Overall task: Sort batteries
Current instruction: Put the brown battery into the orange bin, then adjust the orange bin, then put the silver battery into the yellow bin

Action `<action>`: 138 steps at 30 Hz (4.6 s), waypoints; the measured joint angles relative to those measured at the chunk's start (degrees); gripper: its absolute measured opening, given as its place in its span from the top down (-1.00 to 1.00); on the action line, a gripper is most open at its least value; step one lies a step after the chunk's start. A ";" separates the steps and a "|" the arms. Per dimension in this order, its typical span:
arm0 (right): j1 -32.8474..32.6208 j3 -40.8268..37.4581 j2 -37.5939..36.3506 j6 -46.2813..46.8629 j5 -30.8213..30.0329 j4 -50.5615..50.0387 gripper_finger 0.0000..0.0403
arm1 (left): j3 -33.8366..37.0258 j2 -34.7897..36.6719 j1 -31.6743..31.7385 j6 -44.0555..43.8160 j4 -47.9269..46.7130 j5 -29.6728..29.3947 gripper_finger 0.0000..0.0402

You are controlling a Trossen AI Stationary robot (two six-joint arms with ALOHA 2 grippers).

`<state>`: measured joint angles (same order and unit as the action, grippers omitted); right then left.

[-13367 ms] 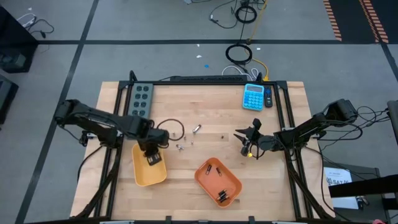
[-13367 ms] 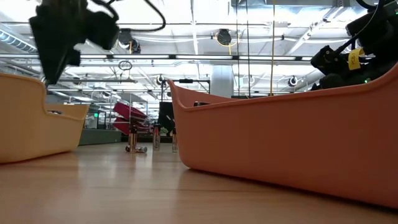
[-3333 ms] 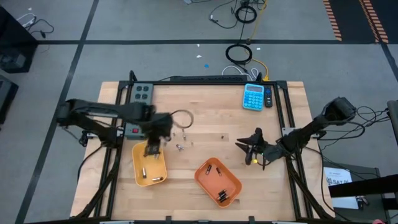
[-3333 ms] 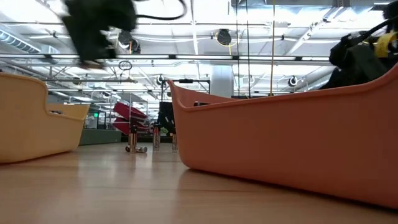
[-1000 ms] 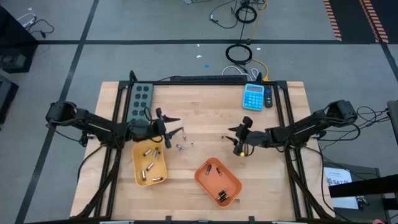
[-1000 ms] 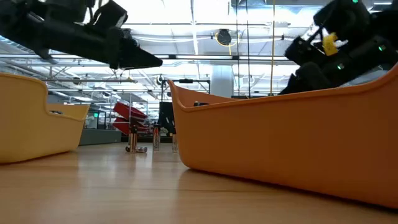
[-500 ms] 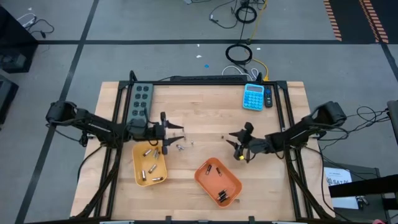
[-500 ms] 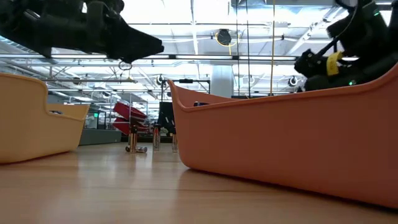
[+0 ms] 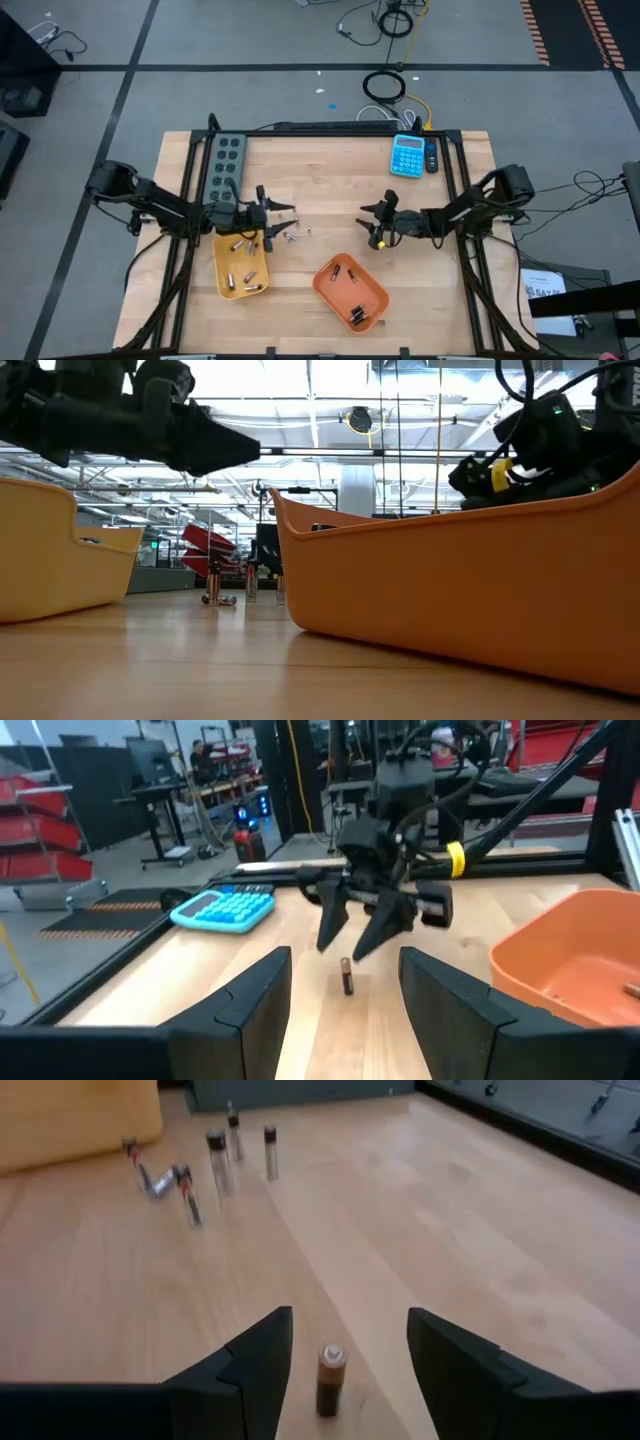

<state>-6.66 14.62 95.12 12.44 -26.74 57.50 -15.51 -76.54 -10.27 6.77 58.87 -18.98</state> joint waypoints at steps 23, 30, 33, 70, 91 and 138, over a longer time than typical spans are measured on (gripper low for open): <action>1.73 3.77 14.15 1.90 1.57 3.99 0.71 | -0.72 -5.17 4.27 -3.07 6.03 -2.68 0.03; 0.78 -3.99 6.13 0.38 0.99 4.39 0.92 | -1.88 -5.15 4.82 -6.36 1.30 0.74 0.12; -2.15 -6.43 -4.83 -0.05 0.79 2.09 0.92 | -1.88 -5.14 4.86 -7.90 -1.65 3.40 0.19; -26.04 52.04 -1.22 27.89 5.99 -84.11 0.20 | 0.21 -2.52 -1.90 -6.66 0.52 3.72 0.25; -17.23 60.52 14.93 27.03 16.74 -105.20 0.28 | -7.39 -2.06 -0.41 -4.88 -14.88 3.63 0.25; -7.87 26.27 -24.49 1.64 -16.40 -60.25 0.60 | -32.29 -3.04 13.50 2.09 -78.10 23.52 0.14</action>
<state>-14.53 40.88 70.63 14.08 -43.14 -2.75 -47.80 -79.59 3.23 8.87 -19.23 4.53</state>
